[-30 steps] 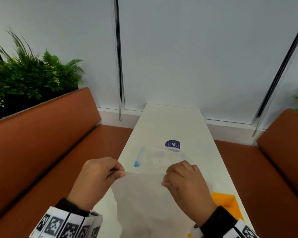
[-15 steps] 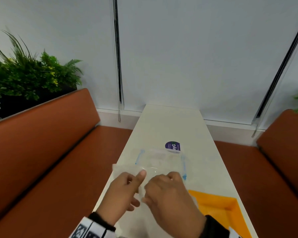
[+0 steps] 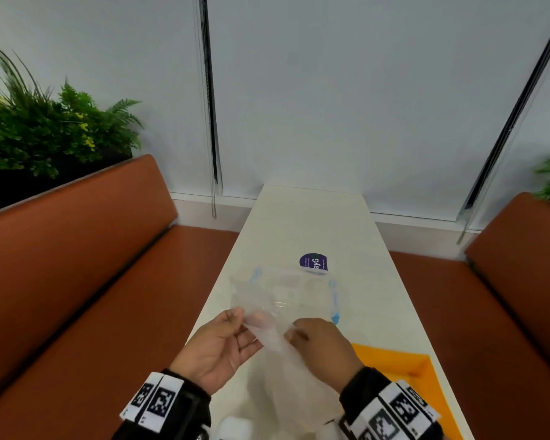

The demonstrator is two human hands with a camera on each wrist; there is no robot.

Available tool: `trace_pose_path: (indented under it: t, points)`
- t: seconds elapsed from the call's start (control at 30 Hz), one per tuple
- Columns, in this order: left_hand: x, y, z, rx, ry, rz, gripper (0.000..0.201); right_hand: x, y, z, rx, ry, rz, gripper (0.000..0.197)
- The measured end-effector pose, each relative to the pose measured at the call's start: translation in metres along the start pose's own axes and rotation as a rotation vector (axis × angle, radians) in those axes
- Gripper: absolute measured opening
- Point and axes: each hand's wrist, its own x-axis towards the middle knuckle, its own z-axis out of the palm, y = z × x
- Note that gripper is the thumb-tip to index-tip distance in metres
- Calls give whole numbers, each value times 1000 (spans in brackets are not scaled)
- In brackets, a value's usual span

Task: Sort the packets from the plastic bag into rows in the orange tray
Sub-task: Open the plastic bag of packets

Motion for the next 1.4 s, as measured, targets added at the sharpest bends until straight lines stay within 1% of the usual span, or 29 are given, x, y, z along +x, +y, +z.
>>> trace_pose_path:
  t: [0.03,0.07,0.17,0.2,0.27,0.33,0.43,0.47,0.53,0.57,0.63,0.67,0.73,0.77,0.8,0.83,0.87,0.9,0.93,0.97,1.03,1.07,1.13,1.17,1.2,1.23,1.3,1.37,1.4]
  points:
    - [2,-1,-2,-29,5,-11,23,4,5,1,121,4,27,34]
    - [3,-3,-6,-57,18,-27,26,6,7,0,295,-1,96,41]
    - [3,-12,-20,-69,1,-146,25,6,14,-9,898,20,325,33]
    - [2,-15,-24,-54,-32,-202,26,6,17,-12,987,17,385,29]
    - [1,-20,-34,41,-77,-257,32,8,23,-16,977,-6,436,23]
    - [-1,-19,-37,234,-72,-241,27,7,24,-18,998,-67,453,21]
    - [0,-22,-37,661,-31,-189,34,6,26,-10,1218,-172,495,21]
    - [2,-26,-37,736,-10,-164,28,5,25,-7,1290,-180,513,27]
    - [2,-31,-35,690,38,-149,12,2,27,-2,1421,-237,500,28]
    - [3,-33,-35,581,37,-177,13,-1,28,-1,1463,-275,479,27]
    - [4,-32,-36,292,23,-231,23,-6,31,0,1336,-301,423,9]
    - [4,-31,-37,173,23,-244,26,-7,36,0,1177,-294,382,17]
    - [6,-30,-40,9,35,-266,25,-8,46,3,701,-361,287,42]
    - [5,-30,-39,-41,27,-278,20,-9,49,5,532,-425,248,50]
    - [3,-30,-37,-92,8,-293,7,-10,51,7,446,-462,229,51]
    - [2,-32,-39,-140,-3,-292,18,-11,52,9,448,-466,231,48]
    - [3,-36,-42,-167,-28,-296,44,-12,55,11,543,-460,266,41]
    - [6,-42,-50,-187,-54,-296,63,-13,55,13,713,-451,315,31]
    - [5,-47,-55,-184,-65,-312,71,-12,55,14,919,-426,366,24]
    - [3,-52,-57,-146,-85,-331,69,-10,56,17,1128,-379,408,20]
    - [-2,-65,-61,-2,-60,-345,56,-2,57,23,1441,-288,466,20]
    - [-5,-71,-61,101,-33,-335,51,2,57,27,1521,-244,507,21]
    - [-11,-81,-61,276,-13,-317,63,4,53,35,1599,-205,588,27]
    - [-13,-82,-61,313,12,-312,64,4,53,40,1611,-246,605,29]
    - [-13,-84,-63,326,34,-302,60,2,53,45,1609,-310,613,30]
    - [-14,-83,-64,320,50,-306,53,0,57,49,1631,-398,596,38]
    - [-12,-77,-68,177,45,-349,40,-3,62,50,1596,-488,550,58]
    - [-10,-68,-68,-62,40,-353,36,-6,72,48,1544,-544,526,60]
    - [-7,-64,-68,-154,61,-334,36,-8,77,48,1457,-549,515,58]
